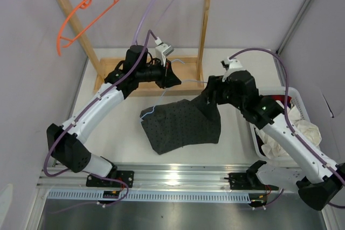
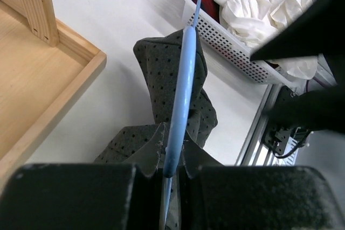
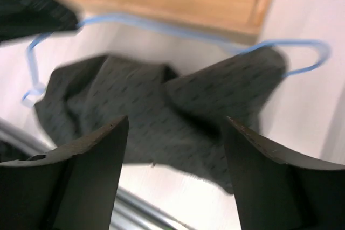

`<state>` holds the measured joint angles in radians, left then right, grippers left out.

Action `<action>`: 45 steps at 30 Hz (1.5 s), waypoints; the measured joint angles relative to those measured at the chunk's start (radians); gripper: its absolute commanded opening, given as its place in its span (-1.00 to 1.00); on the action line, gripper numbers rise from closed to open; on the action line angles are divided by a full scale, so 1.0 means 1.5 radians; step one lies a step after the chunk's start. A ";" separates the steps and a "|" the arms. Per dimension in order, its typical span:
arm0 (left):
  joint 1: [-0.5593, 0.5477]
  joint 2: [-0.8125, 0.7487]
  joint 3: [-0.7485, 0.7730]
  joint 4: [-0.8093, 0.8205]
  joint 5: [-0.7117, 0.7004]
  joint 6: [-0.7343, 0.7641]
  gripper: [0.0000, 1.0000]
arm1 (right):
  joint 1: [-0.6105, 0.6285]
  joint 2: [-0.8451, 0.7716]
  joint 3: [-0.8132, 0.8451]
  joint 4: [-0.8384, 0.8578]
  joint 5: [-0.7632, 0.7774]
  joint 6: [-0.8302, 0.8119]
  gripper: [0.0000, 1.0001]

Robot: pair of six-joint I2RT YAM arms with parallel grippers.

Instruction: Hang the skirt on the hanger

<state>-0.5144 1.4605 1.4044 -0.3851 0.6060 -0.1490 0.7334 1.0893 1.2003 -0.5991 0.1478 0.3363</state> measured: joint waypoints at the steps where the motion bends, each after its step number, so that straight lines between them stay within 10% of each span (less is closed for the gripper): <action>1: 0.000 -0.003 0.000 -0.004 0.000 0.000 -1.00 | -0.039 0.000 -0.002 0.008 -0.014 -0.004 0.39; 21: 0.000 -0.012 0.000 -0.038 0.000 -0.001 -1.00 | -0.138 0.047 -0.147 0.078 -0.110 -0.050 -0.01; 33: 0.000 -0.016 0.000 -0.052 0.000 0.001 -1.00 | -0.146 0.056 -0.144 0.093 -0.123 -0.057 -1.00; 45: 0.000 -0.064 -0.043 -0.047 -0.001 0.013 -1.00 | -0.270 0.034 -0.014 0.022 -0.140 -0.079 -1.00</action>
<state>-0.5144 1.3643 1.3392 -0.4561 0.6048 -0.1287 0.3283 1.1400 1.1786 -0.5659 -0.0616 0.2184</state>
